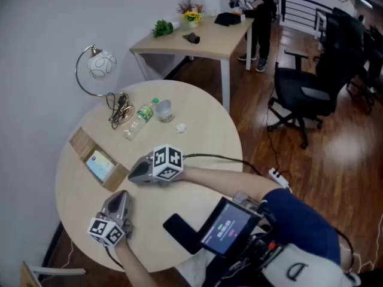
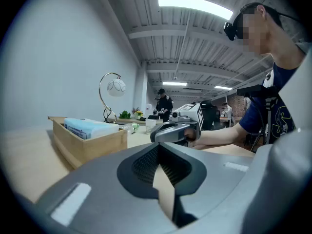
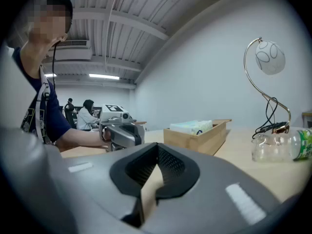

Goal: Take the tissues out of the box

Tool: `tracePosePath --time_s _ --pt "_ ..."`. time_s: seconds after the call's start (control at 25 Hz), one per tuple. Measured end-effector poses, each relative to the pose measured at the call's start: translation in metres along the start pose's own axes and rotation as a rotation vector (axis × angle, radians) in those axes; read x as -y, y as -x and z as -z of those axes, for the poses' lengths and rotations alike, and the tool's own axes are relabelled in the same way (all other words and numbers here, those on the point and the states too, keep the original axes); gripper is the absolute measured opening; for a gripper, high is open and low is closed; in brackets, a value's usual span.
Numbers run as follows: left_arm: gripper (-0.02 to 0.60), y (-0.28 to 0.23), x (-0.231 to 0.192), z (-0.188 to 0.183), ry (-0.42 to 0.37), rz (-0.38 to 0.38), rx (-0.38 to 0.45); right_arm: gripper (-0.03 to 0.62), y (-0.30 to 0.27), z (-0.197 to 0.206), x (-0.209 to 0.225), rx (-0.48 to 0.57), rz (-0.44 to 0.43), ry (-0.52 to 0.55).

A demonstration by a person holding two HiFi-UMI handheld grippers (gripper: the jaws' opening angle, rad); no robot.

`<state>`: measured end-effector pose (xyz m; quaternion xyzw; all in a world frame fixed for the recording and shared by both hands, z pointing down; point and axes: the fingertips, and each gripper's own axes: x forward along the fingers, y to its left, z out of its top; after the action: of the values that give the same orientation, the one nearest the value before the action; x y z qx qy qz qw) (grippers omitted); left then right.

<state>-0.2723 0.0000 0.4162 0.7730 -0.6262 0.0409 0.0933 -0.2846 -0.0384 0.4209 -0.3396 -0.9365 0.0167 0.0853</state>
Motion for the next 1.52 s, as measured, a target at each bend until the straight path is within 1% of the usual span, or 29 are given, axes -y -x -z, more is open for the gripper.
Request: tracePosePath --time_s 0.16,0.36,0.56,0.76,1.28,1.52 --pt "0.005 -0.012 -0.007 0.001 -0.005 0.02 0.008 0.008 0.014 -0.001 0.008 -0.005 0.02 0.003" --pt "0.005 -0.015 -0.006 -0.004 -0.012 0.029 0.005 0.008 0.017 -0.005 0.008 0.001 0.019 0.005" --pt "0.005 -0.015 -0.009 -0.003 -0.013 0.0 0.007 0.008 0.017 -0.002 0.007 0.003 0.018 0.002" --pt "0.005 -0.027 0.007 -0.005 -0.036 0.051 0.02 0.008 0.033 -0.003 0.005 -0.004 0.028 0.013" --pt "0.005 -0.018 -0.003 -0.003 -0.019 0.042 0.017 0.008 0.021 -0.003 0.01 -0.004 0.03 0.008" --pt "0.005 -0.018 -0.003 -0.003 -0.027 0.063 0.015 0.008 0.019 -0.003 0.013 -0.006 0.032 0.006"
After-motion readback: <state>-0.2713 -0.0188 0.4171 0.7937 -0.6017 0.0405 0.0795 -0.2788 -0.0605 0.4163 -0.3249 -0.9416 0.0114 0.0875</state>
